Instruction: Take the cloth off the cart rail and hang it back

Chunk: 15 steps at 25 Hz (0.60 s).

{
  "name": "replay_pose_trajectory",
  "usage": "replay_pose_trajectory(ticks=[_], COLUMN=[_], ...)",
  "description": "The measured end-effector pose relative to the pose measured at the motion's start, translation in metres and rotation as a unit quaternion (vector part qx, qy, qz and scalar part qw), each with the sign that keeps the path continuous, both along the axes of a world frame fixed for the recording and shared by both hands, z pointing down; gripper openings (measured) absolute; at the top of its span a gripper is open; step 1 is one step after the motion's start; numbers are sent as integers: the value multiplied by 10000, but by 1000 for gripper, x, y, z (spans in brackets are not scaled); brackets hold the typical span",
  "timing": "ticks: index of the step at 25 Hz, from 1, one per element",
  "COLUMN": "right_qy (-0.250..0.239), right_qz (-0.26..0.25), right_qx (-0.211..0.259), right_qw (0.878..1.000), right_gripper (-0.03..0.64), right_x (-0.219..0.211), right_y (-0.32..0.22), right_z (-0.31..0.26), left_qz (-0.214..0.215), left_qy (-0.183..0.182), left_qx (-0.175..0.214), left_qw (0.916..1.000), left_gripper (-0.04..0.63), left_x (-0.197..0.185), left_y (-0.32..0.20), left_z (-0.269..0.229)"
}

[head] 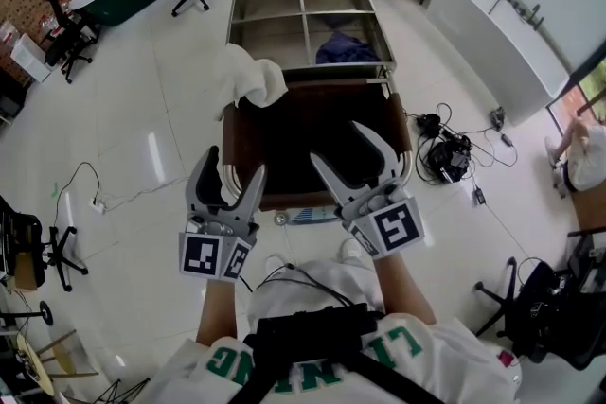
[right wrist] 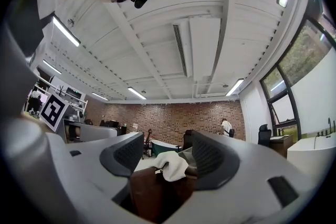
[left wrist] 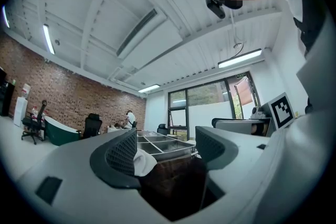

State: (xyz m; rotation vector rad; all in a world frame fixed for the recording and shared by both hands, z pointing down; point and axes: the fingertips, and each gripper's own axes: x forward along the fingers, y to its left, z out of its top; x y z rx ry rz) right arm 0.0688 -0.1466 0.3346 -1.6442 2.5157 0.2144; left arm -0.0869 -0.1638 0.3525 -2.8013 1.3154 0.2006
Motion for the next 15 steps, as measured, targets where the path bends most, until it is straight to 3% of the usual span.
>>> replay_pose_trajectory(ticks=[15], right_qy=[271], right_qz=[-23], right_qx=[157], right_qw=[9995], right_gripper=[308], right_x=[-5], right_y=[1], right_z=[2], left_qz=[-117], left_qy=[-200], left_qx=[42], left_qw=[9997], left_gripper=[345], left_x=[-4], left_y=[5], left_z=[4])
